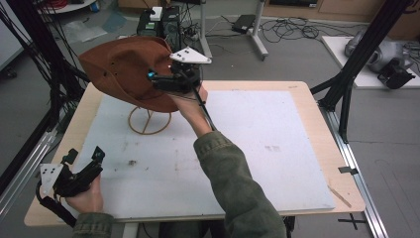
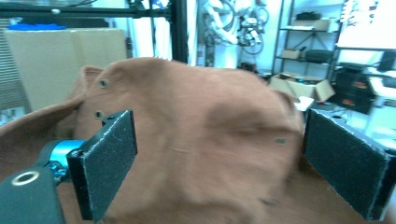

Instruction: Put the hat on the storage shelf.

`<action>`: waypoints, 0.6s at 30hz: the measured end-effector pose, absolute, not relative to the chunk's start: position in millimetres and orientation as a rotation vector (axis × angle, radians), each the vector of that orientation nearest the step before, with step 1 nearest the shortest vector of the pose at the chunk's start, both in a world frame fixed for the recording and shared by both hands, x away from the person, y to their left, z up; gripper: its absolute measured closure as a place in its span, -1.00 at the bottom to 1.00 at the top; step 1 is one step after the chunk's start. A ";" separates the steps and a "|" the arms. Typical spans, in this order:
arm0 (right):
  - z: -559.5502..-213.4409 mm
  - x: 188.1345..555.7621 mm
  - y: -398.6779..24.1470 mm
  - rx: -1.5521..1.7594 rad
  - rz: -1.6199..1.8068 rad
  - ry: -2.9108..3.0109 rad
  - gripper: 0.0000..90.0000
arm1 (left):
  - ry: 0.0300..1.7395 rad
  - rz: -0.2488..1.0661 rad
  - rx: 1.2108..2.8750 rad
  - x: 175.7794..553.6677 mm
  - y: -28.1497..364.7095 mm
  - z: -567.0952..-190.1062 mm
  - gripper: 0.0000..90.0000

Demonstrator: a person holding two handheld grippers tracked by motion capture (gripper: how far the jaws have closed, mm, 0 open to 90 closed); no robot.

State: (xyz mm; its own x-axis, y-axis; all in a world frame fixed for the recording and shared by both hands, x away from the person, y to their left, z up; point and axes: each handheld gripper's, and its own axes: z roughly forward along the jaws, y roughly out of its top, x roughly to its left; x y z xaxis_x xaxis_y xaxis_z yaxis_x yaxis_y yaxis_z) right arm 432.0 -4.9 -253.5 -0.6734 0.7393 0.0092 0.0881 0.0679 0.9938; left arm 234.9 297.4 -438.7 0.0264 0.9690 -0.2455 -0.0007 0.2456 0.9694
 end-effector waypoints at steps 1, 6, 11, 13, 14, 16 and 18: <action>-250.9 431.0 -12.3 0.824 1.643 1.825 -0.79 | 1.290 1.014 1.039 235.1 296.8 -438.6 -0.67; -237.9 423.3 -59.5 0.861 1.613 1.748 -0.79 | 1.279 1.030 1.061 235.5 293.2 -437.6 -0.67; -227.0 413.8 -119.2 0.927 1.573 1.652 -0.79 | 1.265 1.048 1.087 235.5 289.3 -436.4 -0.67; -221.9 408.2 -143.9 0.953 1.564 1.609 -0.79 | 1.259 1.058 1.099 235.8 287.6 -435.9 -0.67; -219.2 405.1 -156.2 0.962 1.560 1.587 -0.79 | 1.253 1.057 1.106 236.0 286.4 -435.6 -0.67; -213.9 398.0 -179.9 0.979 1.543 1.542 -0.79 | 1.250 1.059 1.113 236.5 284.9 -435.4 -0.67; -209.8 390.5 -202.2 0.997 1.520 1.509 -0.79 | 1.246 1.061 1.120 236.8 283.6 -435.0 -0.67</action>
State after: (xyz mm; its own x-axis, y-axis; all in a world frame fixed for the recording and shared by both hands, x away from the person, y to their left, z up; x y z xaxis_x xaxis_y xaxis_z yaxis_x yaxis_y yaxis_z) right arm 390.5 -202.2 -209.8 -0.4067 0.9134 0.0161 0.0093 -0.0135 0.9999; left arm 236.8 283.6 -435.0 0.0464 0.9872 -0.1524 0.0067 0.1523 0.9883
